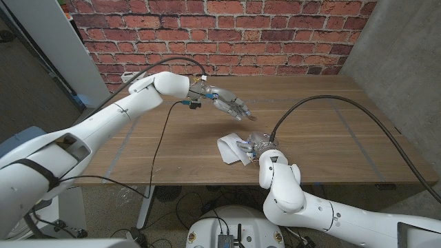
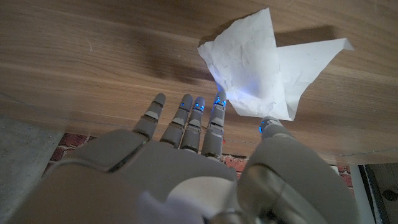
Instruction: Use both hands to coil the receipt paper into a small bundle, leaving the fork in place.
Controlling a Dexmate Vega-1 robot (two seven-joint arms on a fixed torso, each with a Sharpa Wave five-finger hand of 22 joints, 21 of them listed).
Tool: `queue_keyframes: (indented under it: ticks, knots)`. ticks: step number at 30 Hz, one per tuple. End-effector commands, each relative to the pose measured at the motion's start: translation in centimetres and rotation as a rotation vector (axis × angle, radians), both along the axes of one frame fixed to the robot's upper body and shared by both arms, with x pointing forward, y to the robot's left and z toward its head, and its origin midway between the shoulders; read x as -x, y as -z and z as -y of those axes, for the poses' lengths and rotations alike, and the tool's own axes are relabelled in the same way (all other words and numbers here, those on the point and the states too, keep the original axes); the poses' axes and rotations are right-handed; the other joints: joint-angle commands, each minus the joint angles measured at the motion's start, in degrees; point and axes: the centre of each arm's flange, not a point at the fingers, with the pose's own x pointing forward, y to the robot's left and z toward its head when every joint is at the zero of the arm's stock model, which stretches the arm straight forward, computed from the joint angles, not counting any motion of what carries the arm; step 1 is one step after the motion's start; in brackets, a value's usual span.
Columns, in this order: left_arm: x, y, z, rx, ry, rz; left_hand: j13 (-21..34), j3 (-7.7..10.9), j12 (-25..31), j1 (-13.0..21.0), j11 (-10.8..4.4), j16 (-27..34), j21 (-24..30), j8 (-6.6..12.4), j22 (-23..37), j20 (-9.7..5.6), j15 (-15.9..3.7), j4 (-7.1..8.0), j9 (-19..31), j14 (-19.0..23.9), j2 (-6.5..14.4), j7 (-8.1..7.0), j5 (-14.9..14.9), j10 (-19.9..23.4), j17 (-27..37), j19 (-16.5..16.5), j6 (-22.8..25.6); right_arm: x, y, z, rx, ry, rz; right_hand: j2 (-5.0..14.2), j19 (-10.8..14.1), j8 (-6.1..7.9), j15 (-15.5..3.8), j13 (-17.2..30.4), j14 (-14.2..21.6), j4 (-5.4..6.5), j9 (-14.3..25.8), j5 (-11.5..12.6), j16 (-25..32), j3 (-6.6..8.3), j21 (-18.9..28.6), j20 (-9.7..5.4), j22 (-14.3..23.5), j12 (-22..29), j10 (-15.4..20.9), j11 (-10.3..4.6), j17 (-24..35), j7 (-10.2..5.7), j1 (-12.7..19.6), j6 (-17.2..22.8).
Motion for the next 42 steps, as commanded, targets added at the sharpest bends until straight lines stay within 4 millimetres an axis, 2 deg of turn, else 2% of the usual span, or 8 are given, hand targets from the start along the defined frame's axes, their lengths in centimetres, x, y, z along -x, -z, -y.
queue_keyframes:
  ticks: [1, 8, 14, 21, 26, 30, 35, 42]
  knots:
    - [-0.4, 0.0, -0.2, -0.002, -0.004, 0.01, 0.09, 0.28, -0.16, -0.45, 0.14, 0.21, -0.01, -0.45, 0.2, 0.23, -0.31, 0.12, 0.09, 0.28, 0.06, 0.18, 0.4, 0.35, 0.08, 0.26, -0.1, 0.7, -0.5, -1.3, -0.013, -0.076, 0.009, 0.16, 1.15, 0.51, -0.21, 0.35, 2.1, -1.08, 0.0, 0.23, 0.83, 0.67, 0.6, 0.21, 0.22, 0.67, 1.42, -0.36, -0.05, 0.03, 0.22, 1.81]
    - [-0.3, 0.3, 0.0, -0.029, -0.048, 0.069, -0.21, 1.37, -0.09, 0.51, -0.73, 0.58, 0.24, -0.16, 0.19, -0.53, -1.35, -1.1, 0.1, 1.99, 0.18, -0.01, 0.73, 1.57, -0.35, 1.19, 1.58, 1.2, -0.5, -2.2, -0.027, -0.133, 0.01, 1.29, 3.24, 0.21, -1.24, 0.62, 3.99, -4.03, 0.0, 0.69, 1.52, 2.95, 1.22, -0.37, 0.12, 1.27, 2.85, -0.27, -0.55, 0.06, 2.99, 2.5]
    - [0.3, 0.8, 0.8, -0.074, -0.084, 0.14, -0.49, 4.16, 1.18, 1.66, -1.66, 2.97, 2.59, 1.0, 0.38, -2.95, -3.5, -2.92, 0.09, 8.68, 0.92, -0.31, 0.96, 6.95, 0.12, 7.09, 7.89, 1.4, -0.3, -3.3, 0.003, -0.153, 0.023, 0.24, 5.63, 0.01, -2.05, 1.06, 6.66, -9.82, -0.01, 0.54, 2.5, 5.78, 1.74, -0.88, -0.02, 2.17, 4.89, -0.56, -1.22, -0.79, 7.98, 3.47]
    - [0.3, 0.8, 1.0, -0.072, -0.082, 0.144, -0.48, 4.67, 0.98, 1.38, -1.35, 3.17, 3.0, 0.67, 0.46, -3.18, -3.49, -2.89, 0.08, 9.12, 1.14, 0.37, 0.91, 6.97, 0.4, 7.85, 8.04, 1.2, 0.0, -3.5, -0.007, -0.175, 0.002, 0.08, 11.41, -0.41, -3.82, 1.66, 13.94, -13.19, 0.01, -0.17, 6.54, 7.32, 3.53, -2.05, 0.0, 3.76, 8.1, 0.34, -0.24, -1.68, 10.21, 4.35]
    - [0.2, 0.8, 1.1, -0.075, -0.083, 0.153, -0.48, 4.85, 0.8, 1.28, -1.51, 3.01, 3.03, 0.48, 0.48, -3.13, -3.46, -2.94, 0.08, 8.75, 1.07, 0.2, 0.89, 6.74, 0.47, 7.8, 7.94, 1.3, 0.1, -3.3, -0.057, -0.188, 0.012, -0.36, 15.21, -0.73, -4.61, 1.22, 15.48, -13.82, 0.05, -0.45, 6.19, 8.53, 4.87, -3.97, 0.0, 2.85, 6.78, 0.54, -1.11, -1.48, 10.06, 3.77]
    - [0.2, 0.9, 1.2, -0.079, -0.074, 0.146, -0.47, 4.99, 0.77, 1.19, -1.42, 2.98, 2.95, 0.42, 0.5, -3.17, -3.46, -2.97, 0.08, 8.71, 1.03, 0.28, 0.87, 6.81, 0.52, 7.48, 8.08, 1.7, 0.3, -3.0, -0.027, -0.074, 0.107, -0.97, 12.08, -0.89, -2.8, 0.39, 8.57, -13.27, 0.16, -1.0, 1.43, 9.19, 3.65, -2.83, 0.06, 0.69, 3.06, 0.24, -3.06, -1.95, 8.36, 2.04]
    - [0.3, 1.0, 1.2, -0.076, -0.065, 0.148, -0.47, 5.14, 0.71, 1.03, -1.72, 2.94, 2.9, 0.24, 0.52, -3.3, -3.54, -3.01, 0.08, 8.69, 0.91, 0.46, 0.85, 6.89, 0.57, 7.23, 8.02, 1.7, 0.4, -2.5, -0.002, 0.037, 0.166, -1.34, 9.16, -0.91, -2.14, 0.38, 7.39, -11.31, 0.19, -1.47, 0.88, 7.67, 2.53, -2.09, 0.18, 0.55, 2.66, -0.6, -2.76, -2.01, 4.15, 1.21]
    - [0.4, 1.1, 1.2, -0.072, -0.044, 0.141, -0.46, 5.39, 0.72, 0.9, -1.75, 2.95, 2.86, 0.29, 0.54, -3.39, -3.7, -3.11, 0.09, 8.83, 0.81, 0.54, 0.84, 7.21, 0.62, 6.93, 8.63, 0.7, 0.9, -1.6, 0.01, 0.169, 0.148, -1.86, 8.45, -0.87, -1.65, 0.66, 6.6, -9.3, 0.22, -1.62, 0.97, 5.56, 2.3, -1.84, 0.33, 0.36, 1.64, -0.47, -2.0, -1.89, -0.46, 1.11]
